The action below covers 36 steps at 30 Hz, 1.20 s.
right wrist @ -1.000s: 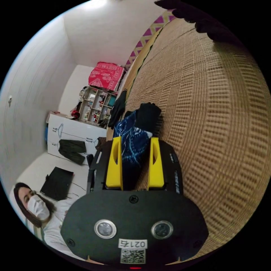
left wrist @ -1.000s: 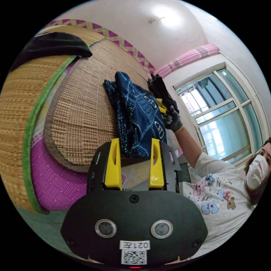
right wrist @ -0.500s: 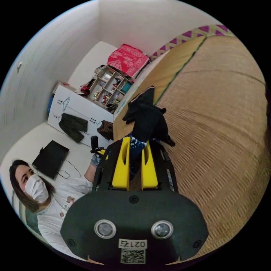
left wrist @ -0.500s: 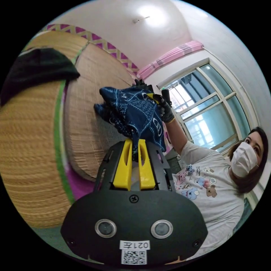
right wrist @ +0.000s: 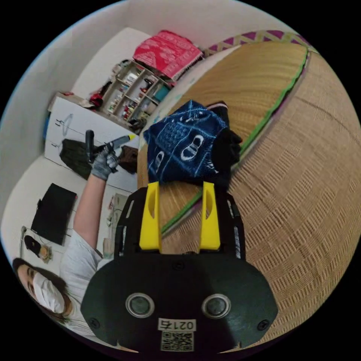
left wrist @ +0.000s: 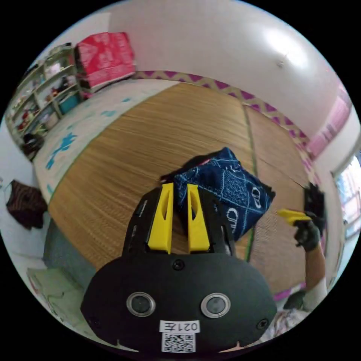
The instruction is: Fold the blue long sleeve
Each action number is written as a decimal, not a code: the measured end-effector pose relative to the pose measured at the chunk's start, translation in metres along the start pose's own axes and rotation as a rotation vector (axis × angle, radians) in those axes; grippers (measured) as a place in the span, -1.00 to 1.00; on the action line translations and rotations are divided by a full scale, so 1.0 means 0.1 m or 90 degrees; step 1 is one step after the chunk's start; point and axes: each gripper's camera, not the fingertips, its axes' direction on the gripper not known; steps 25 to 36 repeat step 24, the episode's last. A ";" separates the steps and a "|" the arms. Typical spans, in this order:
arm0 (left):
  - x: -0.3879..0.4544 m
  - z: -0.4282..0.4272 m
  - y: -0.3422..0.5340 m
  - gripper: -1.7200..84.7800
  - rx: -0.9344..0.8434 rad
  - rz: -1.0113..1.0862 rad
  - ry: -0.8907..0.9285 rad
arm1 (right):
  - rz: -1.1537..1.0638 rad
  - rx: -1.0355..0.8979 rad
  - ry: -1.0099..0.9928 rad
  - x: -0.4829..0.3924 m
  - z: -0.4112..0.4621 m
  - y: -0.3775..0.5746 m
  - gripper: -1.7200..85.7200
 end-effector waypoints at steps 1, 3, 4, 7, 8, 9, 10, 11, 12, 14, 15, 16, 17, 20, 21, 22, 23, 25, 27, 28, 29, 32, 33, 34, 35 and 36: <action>0.04 0.07 0.07 -0.86 0.019 -0.001 -0.040 | -0.004 -0.006 0.006 0.03 0.02 0.08 -0.62; 0.22 0.11 0.21 -0.92 0.068 0.043 -0.033 | -0.029 -0.012 0.032 0.10 -0.08 0.47 -0.64; 0.37 0.11 0.31 -0.94 0.091 0.078 -0.010 | -0.038 -0.007 0.042 0.10 -0.15 0.57 -0.65; 0.80 0.09 0.64 -0.91 0.121 0.149 0.083 | -0.076 0.028 0.122 0.04 -0.60 1.12 -0.66; 1.00 0.07 0.78 -0.85 0.127 0.184 0.118 | -0.084 0.045 0.176 0.01 -0.80 1.33 -0.67; 1.12 0.06 0.84 -0.84 0.124 0.207 0.121 | -0.087 0.064 0.234 -0.01 -1.01 1.53 -0.67; 1.35 0.05 0.97 -0.80 0.120 0.250 0.113 | -0.087 0.074 0.265 -0.03 -1.12 1.63 -0.67; 1.56 0.03 1.11 -0.79 0.127 0.275 0.116 | -0.089 0.102 0.331 -0.05 -1.35 1.82 -0.68; 1.65 0.02 1.17 -0.78 0.129 0.285 0.123 | -0.083 0.131 0.399 -0.06 -1.59 2.00 -0.69; 1.99 0.01 1.38 -0.78 0.118 0.310 0.179 | -0.064 0.167 0.495 -0.02 -1.90 2.20 -0.69; 2.06 0.02 1.42 -0.79 0.111 0.313 0.194 | -0.049 0.183 0.554 0.05 -2.07 2.29 -0.69; 2.21 0.04 1.50 -0.80 0.100 0.314 0.222 | -0.042 0.186 0.578 0.09 -2.13 2.31 -0.69; 2.36 0.05 1.59 -0.82 0.093 0.317 0.241 | -0.029 0.176 0.614 0.20 -2.23 2.31 -0.68; 2.66 0.08 1.78 -0.93 0.089 0.311 0.266 | -0.061 0.170 0.724 0.43 -2.27 2.16 -0.65; 2.71 0.07 1.81 -0.95 0.095 0.310 0.258 | -0.077 0.160 0.761 0.52 -2.24 2.04 -0.65; 2.80 0.07 1.87 -0.96 0.108 0.306 0.246 | -0.087 0.152 0.781 0.57 -2.22 1.97 -0.65; 2.87 0.07 1.90 -0.97 0.111 0.314 0.245 | -0.103 0.137 0.820 0.67 -2.18 1.83 -0.65; 2.90 0.08 1.91 -0.98 0.110 0.314 0.244 | -0.112 0.129 0.835 0.78 -2.17 1.69 -0.65; 2.90 0.08 1.91 -0.98 0.110 0.314 0.244 | -0.112 0.129 0.835 0.78 -2.17 1.69 -0.65; 2.90 0.08 1.91 -0.98 0.110 0.314 0.244 | -0.112 0.129 0.835 0.78 -2.17 1.69 -0.65; 2.90 0.08 1.91 -0.98 0.110 0.314 0.244 | -0.112 0.129 0.835 0.78 -2.17 1.69 -0.65; 2.90 0.08 1.91 -0.98 0.110 0.314 0.244 | -0.112 0.129 0.835 0.78 -2.17 1.69 -0.65; 2.90 0.08 1.91 -0.98 0.110 0.314 0.244 | -0.112 0.129 0.835 0.78 -2.17 1.69 -0.65; 2.90 0.08 1.91 -0.98 0.110 0.314 0.244 | -0.112 0.129 0.835 0.78 -2.17 1.69 -0.65; 2.90 0.08 1.91 -0.98 0.110 0.314 0.244 | -0.112 0.129 0.835 0.78 -2.17 1.69 -0.65; 2.90 0.08 1.91 -0.98 0.110 0.314 0.244 | -0.112 0.129 0.835 0.78 -2.17 1.69 -0.65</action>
